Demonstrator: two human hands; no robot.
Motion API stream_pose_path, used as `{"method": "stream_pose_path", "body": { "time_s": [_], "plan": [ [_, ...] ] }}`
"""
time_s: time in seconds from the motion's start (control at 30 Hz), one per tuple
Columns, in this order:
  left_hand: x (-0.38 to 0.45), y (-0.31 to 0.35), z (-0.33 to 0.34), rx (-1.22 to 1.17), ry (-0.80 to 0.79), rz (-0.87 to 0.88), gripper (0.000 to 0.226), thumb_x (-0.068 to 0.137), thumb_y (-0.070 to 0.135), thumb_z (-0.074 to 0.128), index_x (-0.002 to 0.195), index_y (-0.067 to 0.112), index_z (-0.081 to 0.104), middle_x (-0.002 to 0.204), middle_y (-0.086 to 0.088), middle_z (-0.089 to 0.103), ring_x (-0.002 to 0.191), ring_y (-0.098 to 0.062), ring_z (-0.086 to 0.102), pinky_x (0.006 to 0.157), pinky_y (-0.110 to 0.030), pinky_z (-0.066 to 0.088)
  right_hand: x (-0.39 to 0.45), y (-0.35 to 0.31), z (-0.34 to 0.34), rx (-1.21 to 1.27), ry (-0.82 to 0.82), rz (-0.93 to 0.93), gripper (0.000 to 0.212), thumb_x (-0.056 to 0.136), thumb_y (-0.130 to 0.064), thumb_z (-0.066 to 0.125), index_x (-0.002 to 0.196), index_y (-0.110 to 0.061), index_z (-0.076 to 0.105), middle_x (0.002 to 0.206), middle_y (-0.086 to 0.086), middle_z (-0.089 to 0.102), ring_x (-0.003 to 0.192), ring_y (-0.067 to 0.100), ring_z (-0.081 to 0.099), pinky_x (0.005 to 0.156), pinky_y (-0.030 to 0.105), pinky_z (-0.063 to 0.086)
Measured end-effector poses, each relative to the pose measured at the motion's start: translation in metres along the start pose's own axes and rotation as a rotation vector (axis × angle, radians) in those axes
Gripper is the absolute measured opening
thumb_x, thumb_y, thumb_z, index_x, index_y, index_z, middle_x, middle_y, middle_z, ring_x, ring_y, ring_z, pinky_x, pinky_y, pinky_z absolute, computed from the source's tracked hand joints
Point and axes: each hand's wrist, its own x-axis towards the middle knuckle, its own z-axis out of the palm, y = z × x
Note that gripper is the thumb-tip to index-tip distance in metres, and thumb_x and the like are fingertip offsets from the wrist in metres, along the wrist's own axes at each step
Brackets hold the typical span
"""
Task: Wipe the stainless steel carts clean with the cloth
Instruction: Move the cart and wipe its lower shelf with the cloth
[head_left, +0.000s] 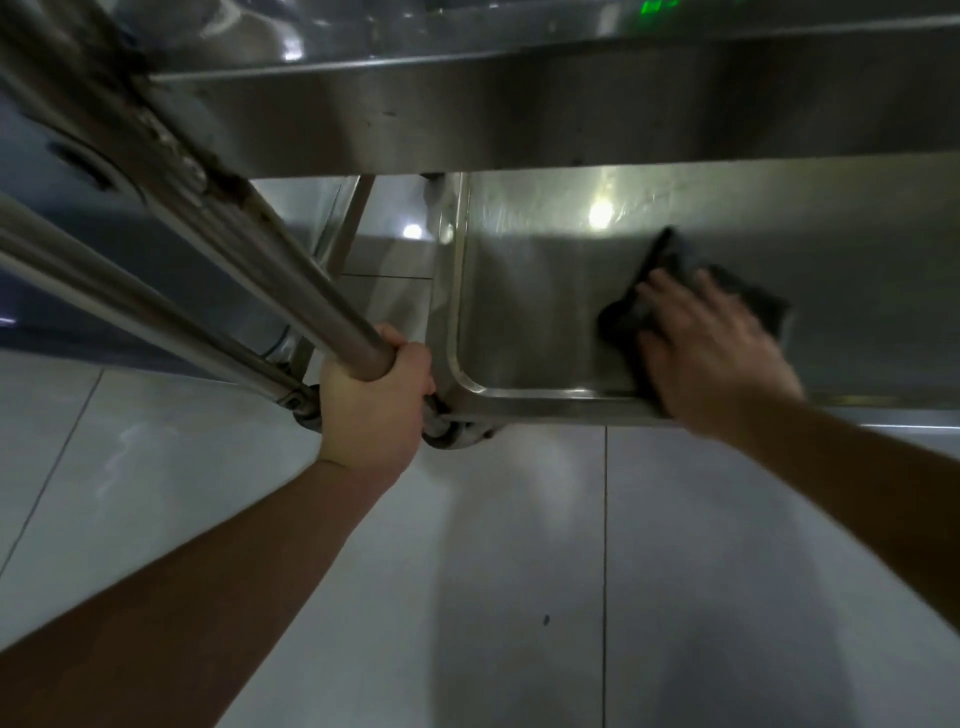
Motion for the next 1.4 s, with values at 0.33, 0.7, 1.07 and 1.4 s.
{"method": "stream_pose_path", "body": {
  "time_s": [0.33, 0.7, 1.07, 1.4],
  "plan": [
    [-0.003, 0.003, 0.001, 0.019, 0.070, -0.097, 0.039, 0.083, 0.002, 0.061, 0.052, 0.026, 0.058, 0.061, -0.002, 0.060, 0.061, -0.021, 0.058, 0.063, -0.040, 0.050, 0.009, -0.102, 0.024, 0.030, -0.094, -0.162, 0.066, 0.107, -0.049, 0.016, 0.168, -0.026, 0.005, 0.175, -0.010, -0.003, 0.160, 0.029, -0.015, 0.129, 0.052, -0.006],
    [-0.013, 0.012, 0.002, 0.190, 0.108, -0.126, 0.021, 0.080, 0.023, 0.068, 0.060, 0.028, 0.068, 0.068, 0.004, 0.071, 0.063, -0.016, 0.070, 0.049, -0.034, 0.058, 0.003, -0.031, 0.007, -0.087, -0.160, -0.370, 0.064, 0.108, -0.054, 0.013, 0.168, -0.034, 0.002, 0.174, -0.017, -0.005, 0.160, 0.017, -0.014, 0.127, 0.041, -0.008],
    [-0.070, -0.048, 0.009, 0.730, 0.028, -0.628, 0.082, 0.085, 0.046, 0.084, 0.146, 0.005, 0.048, 0.143, -0.020, 0.055, 0.121, -0.038, 0.058, 0.092, -0.050, 0.050, -0.042, 0.135, -0.038, -0.554, -0.218, -0.361, 0.079, 0.095, -0.050, -0.004, 0.163, -0.027, 0.029, 0.175, 0.004, -0.013, 0.158, 0.043, -0.015, 0.127, 0.059, 0.008],
    [-0.109, 0.003, 0.107, 0.951, -0.807, 0.308, 0.038, 0.096, 0.037, 0.067, 0.131, 0.029, 0.054, 0.105, 0.015, 0.054, 0.087, -0.002, 0.050, 0.080, -0.029, 0.045, -0.054, 0.184, -0.039, -0.204, -0.163, -0.063, 0.079, 0.092, -0.066, -0.014, 0.165, -0.037, 0.000, 0.174, -0.009, -0.012, 0.158, 0.027, -0.021, 0.128, 0.052, -0.004]
  ]
}}
